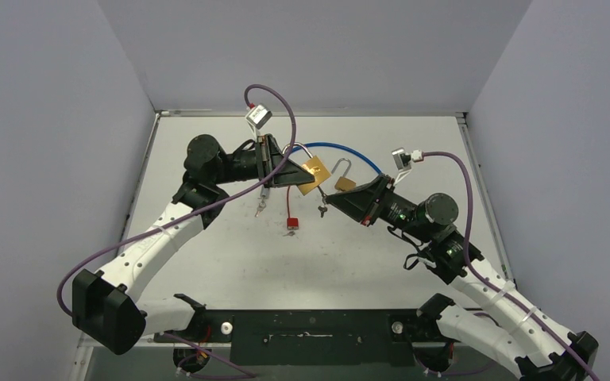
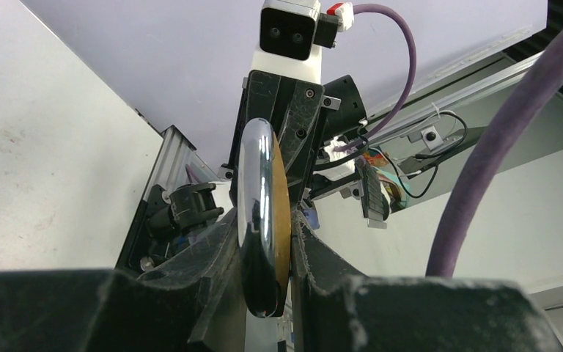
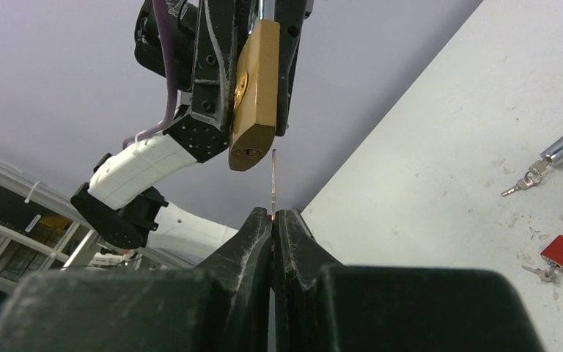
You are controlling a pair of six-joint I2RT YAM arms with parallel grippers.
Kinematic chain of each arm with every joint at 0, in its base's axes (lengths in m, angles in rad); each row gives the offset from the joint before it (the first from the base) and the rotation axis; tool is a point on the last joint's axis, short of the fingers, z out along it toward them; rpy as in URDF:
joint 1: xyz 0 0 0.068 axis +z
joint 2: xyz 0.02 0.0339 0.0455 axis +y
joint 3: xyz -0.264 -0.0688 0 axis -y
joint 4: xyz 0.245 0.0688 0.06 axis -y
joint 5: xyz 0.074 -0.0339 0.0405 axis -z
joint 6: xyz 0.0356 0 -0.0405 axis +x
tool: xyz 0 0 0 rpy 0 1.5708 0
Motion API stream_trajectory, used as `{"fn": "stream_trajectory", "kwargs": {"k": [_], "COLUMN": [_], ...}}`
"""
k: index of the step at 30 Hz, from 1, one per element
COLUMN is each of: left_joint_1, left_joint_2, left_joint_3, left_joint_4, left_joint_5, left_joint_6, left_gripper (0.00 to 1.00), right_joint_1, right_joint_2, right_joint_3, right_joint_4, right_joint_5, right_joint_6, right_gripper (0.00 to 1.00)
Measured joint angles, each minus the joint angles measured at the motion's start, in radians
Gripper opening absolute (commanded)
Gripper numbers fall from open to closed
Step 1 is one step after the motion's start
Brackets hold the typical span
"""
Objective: Unlock with the key
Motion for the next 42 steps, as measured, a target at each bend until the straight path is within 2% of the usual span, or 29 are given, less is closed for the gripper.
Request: {"fn": "stream_trajectory", "kwargs": {"k": [42], "left_joint_1": [0.002], "left_joint_2": [0.0], "left_joint_3": [0.0], "left_joint_4": [-0.04], "left_joint_5": [-0.01], "left_joint_6": [0.043], "left_gripper": [0.0], "right_joint_1": [-0.006], "right_joint_2": [-0.027], "right_joint_3": [-0.024], "right_joint_4": [0.079], "right_joint_5": [-0.076], "right_joint_6": [0.011], "right_gripper": [0.0]}}
